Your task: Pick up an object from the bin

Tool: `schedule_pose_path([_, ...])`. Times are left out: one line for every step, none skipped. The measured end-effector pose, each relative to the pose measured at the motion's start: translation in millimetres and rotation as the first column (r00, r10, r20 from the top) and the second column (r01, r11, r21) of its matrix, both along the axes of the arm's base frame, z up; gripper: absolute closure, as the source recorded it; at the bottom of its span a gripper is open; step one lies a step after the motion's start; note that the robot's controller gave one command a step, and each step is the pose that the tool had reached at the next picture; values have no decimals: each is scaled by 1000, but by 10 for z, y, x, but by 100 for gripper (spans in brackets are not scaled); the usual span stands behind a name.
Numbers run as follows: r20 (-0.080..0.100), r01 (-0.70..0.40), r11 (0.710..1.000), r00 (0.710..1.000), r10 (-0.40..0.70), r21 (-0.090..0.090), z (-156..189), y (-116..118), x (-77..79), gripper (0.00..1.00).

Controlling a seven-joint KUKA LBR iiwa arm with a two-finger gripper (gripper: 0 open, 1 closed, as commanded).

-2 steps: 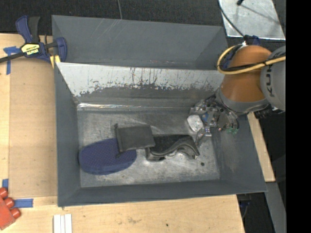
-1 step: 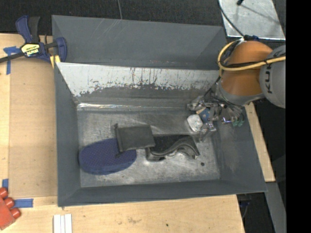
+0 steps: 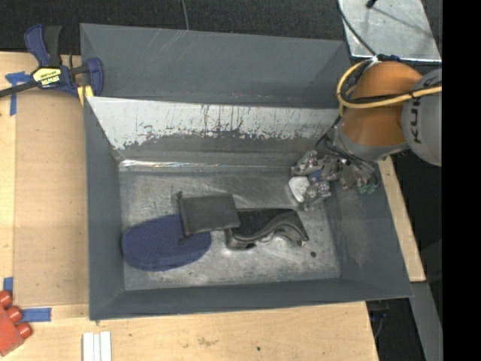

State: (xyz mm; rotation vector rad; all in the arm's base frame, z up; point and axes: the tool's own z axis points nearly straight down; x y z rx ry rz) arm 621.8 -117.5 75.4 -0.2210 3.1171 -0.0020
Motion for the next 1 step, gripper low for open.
schedule_pose_path([-3, -24, 1000, 1000, 24, -4, 1608, -303, -101, 100])
